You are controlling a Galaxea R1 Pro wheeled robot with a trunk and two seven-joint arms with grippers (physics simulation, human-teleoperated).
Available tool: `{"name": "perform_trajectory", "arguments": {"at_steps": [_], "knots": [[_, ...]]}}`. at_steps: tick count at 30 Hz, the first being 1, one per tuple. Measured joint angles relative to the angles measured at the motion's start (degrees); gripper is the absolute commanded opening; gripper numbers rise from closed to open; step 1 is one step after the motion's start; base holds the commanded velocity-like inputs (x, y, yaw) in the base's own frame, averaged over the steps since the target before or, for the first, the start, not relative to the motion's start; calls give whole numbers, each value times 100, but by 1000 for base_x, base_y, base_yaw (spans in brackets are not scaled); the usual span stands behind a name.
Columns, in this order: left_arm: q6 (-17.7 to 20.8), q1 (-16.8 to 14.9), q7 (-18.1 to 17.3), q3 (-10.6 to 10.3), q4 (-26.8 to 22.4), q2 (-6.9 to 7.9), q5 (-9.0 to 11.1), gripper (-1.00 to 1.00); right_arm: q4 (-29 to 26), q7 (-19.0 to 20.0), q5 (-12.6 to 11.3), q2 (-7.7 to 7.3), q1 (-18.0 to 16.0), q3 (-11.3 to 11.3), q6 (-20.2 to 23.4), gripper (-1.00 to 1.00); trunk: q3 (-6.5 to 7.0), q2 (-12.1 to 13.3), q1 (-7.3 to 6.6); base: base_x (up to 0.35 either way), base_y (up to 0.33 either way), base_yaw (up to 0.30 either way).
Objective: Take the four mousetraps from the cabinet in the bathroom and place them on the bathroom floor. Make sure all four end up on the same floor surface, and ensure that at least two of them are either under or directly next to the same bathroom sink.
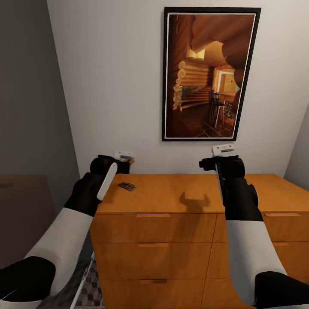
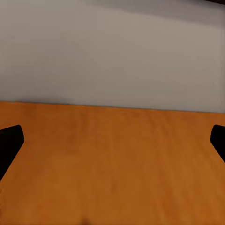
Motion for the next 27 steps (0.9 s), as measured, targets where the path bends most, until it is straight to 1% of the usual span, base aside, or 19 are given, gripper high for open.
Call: {"name": "perform_trajectory", "arguments": {"at_steps": [2, 3, 7, 8, 11, 12, 15, 16, 20, 25, 27], "knots": [[-3, 0, 201, 14, 1, -28, 16, -100, 0, 1, -1, 2, 0, -2, 0, 100, 0, 0, 0, 0, 0, 0], [-4, 0, 447, 23, 6, -76, 27, -100, 0, 4, -4, 5, 0, -4, 0, 100, 0, 0, 0, 0, 0, 0], [-5, 0, 1014, 36, 44, -227, 100, -100, 0, 9, -10, 12, 0, 31, 0, 100, 0, 0, 0, 0, 0, 0], [2, 0, 1267, 40, 71, -309, 174, -100, 0, 13, -18, 18, 0, 74, 0, 100, 0, 0, 0, 0, 0, 0], [13, 0, 1584, 43, 123, -396, 339, -100, 0, 16, -19, 29, 0, 136, 0, 100, 0, 0, 0, 0, 0, 0], [17, 0, 1733, 45, 157, -428, 501, -100, 0, 17, -22, 40, 0, 162, 0, 100, 0, 0, 0, 0, 0, 0], [31, 0, 1882, 47, 205, -455, 788, -100, 0, 22, -25, 51, 0, 185, 0, 100, 0, 0, 0, 0, 0, 0], [35, 0, 1942, 47, 235, -462, 986, -100, 0, 24, -32, 56, 0, 195, 0, 100, 0, 0, 0, 0, 0, 0], [44, 0, 2017, 43, 295, -458, 1314, -100, 0, 27, -43, 61, 1, 207, 0, 100, 0, 0, 0, 0, 0, 0], [58, 0, 2050, 40, 334, -444, 1437, -100, 0, 28, -46, 63, 0, 211, 0, 100, 0, 0, 0, 0, 0, 0], [61, 0, 2055, 40, 341, -434, 1453, -100, 0, 28, -47, 63, 0, 212, 0, 100, 0, 0, 0, 0, 0, 0]]}}
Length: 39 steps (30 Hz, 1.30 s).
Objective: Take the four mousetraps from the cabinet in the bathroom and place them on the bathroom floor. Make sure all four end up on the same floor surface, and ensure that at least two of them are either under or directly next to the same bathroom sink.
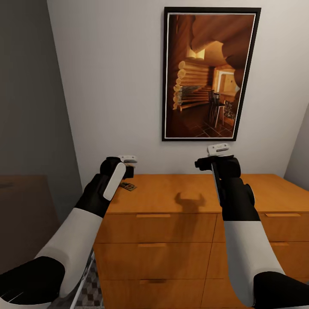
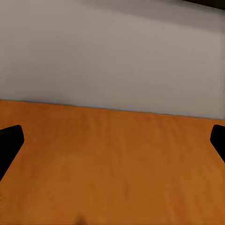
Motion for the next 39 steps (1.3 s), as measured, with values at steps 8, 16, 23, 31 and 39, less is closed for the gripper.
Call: {"name": "perform_trajectory", "arguments": {"at_steps": [8, 16, 23, 31, 39], "knots": [[-3, 0, 7, 0, 81, 16, 27, -100, 15, -1, -1, 0, 0, 1, 0, 100, 0, 0, 0, 0, 0, 0], [-6, 0, 140, 0, 110, 17, 32, -100, 14, 0, -1, -7, 0, 1, 0, 100, 0, 0, 0, 0, 0, 0], [-12, 0, 319, 0, 108, 17, 45, -100, -5, 3, -1, -16, 0, 1, 0, 100, 0, 0, 0, 0, 0, 0], [-5, 0, 347, 0, 124, 17, 59, -100, -33, 16, -2, -3, 0, -9, 0, 100, 0, 0, 0, 0, 0, 0], [-10, 1, 348, -7, 118, 6, 86, -100, 6, 17, -13, 8, -1, -15, -2, 100, 0, 0, 0, 0, 0, 117]]}}
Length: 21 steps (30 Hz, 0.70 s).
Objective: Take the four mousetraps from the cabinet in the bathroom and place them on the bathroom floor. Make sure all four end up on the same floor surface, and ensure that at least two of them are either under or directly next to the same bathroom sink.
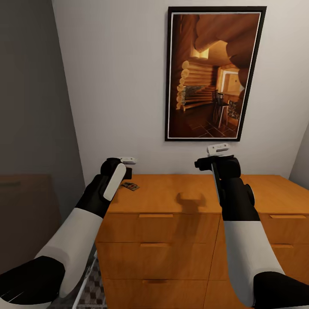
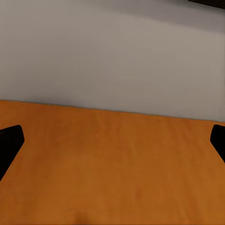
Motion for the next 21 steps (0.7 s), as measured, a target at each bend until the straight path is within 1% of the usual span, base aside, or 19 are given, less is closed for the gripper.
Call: {"name": "perform_trajectory", "arguments": {"at_steps": [8, 11, 13, 16, 21], "knots": [[1, 0, -5, 1, -2, -5, 10, -100, 12, 0, -4, 15, 0, 4, 0, 100, 0, 0, 0, 0, 0, 278], [1, 0, -6, 0, -6, -5, 54, -100, 13, 0, -4, 27, 0, 6, 0, 100, 0, 0, 0, 0, 0, 296], [0, 0, -6, -1, -13, -5, 114, -100, 13, 0, 0, 36, 0, 7, 0, 100, 0, 0, 0, 0, 0, 298], [-1, 0, -1, -1, -29, 0, 330, -100, 13, 0, 3, 54, 0, 8, 0, 100, 0, 0, 0, 0, 0, 241], [-3, 0, -7, -12, -22, -4, 509, -100, 12, 18, 4, 61, 2, 9, 1, 100, 0, 0, 0, 0, 0, 97]]}}
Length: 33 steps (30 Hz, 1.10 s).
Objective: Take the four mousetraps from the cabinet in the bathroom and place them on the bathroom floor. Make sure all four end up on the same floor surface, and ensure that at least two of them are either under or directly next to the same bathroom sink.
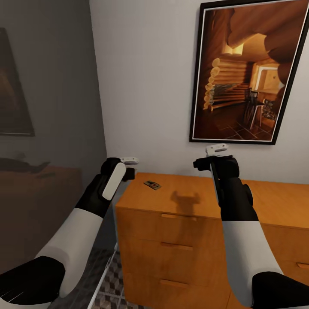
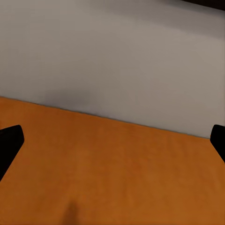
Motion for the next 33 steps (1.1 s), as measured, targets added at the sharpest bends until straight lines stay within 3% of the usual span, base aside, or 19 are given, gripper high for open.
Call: {"name": "perform_trajectory", "arguments": {"at_steps": [9, 15, 16, 20, 23, 28, 30, 33], "knots": [[-4, 0, -46, -39, 4, -38, 295, -100, -13, 16, 4, 4, 5, 6, 1, 100, 0, 0, 0, 0, 0, 17], [-2, 0, -66, -119, -18, -56, 786, -100, -48, 8, 10, 8, 3, 7, 0, 100, 0, 0, 0, 0, 0, 2], [-5, 0, -100, -146, -48, -62, 942, -100, -56, -5, 13, 7, 5, 10, 0, 100, 0, 0, 0, 0, 0, 0], [-4, -22, -362, -186, -283, -63, 1264, -100, -65, -4, 11, 16, 6, 8, 0, 100, 0, 0, 0, 0, 0, 0], [-6, -55, -802, -198, -613, -38, 1361, -100, -68, 4, 11, 67, 21, 12, 0, 100, 0, -1, 0, 0, 0, 0], [-3, -100, -1518, -201, -1145, -7, 1329, -100, -35, -2, 14, 178, 30, 60, 0, 100, 0, 0, 0, 0, 0, 0], [-1, -134, -1677, -197, -1314, -1, 1297, -100, -8, 1, 8, 209, 32, 145, -4, 100, 0, 0, 0, 0, 0, 0], [3, -242, -1855, -188, -1557, 12, 1247, -100, 184, 6, -1, 241, 33, 471, -5, 100, 0, 0, 0, 0, 0, 0]]}}
